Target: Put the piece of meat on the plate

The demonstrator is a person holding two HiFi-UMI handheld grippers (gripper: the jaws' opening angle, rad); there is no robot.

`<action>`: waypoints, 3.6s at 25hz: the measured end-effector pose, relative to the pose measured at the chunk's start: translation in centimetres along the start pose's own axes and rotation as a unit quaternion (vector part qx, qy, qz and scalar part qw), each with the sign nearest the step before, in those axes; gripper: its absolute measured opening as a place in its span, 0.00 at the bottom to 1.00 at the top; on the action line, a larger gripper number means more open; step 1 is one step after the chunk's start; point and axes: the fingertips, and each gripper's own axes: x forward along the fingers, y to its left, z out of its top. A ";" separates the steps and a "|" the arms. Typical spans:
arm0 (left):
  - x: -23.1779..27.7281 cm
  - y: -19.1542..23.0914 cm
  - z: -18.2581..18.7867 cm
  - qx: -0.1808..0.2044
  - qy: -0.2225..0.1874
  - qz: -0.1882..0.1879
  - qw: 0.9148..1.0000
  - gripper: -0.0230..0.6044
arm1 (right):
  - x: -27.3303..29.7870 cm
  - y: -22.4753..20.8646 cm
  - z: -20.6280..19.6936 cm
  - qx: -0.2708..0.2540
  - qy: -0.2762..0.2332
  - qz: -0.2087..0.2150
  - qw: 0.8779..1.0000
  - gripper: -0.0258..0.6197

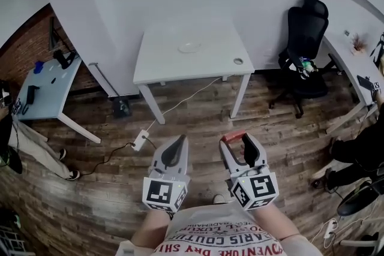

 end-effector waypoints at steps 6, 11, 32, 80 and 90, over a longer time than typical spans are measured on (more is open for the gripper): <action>5.0 -3.0 -0.3 0.011 0.011 0.001 1.000 0.04 | 1.2 -5.7 0.3 -0.005 0.012 0.016 1.000 0.47; 7.3 -3.3 -1.2 0.015 0.028 0.015 0.999 0.04 | 2.8 -7.8 -0.1 -0.027 0.015 0.024 0.999 0.47; 21.9 15.8 -4.7 0.004 0.061 -0.067 0.996 0.04 | 25.4 -6.3 -3.1 -0.022 0.062 -0.035 0.997 0.47; 59.0 39.1 -10.3 -0.057 0.153 0.066 0.984 0.04 | 70.2 -24.8 -6.6 -0.033 0.211 0.087 0.973 0.47; 60.1 40.7 -13.7 -0.085 0.189 0.050 0.977 0.04 | 72.8 -23.8 -11.6 -0.055 0.290 0.094 0.951 0.47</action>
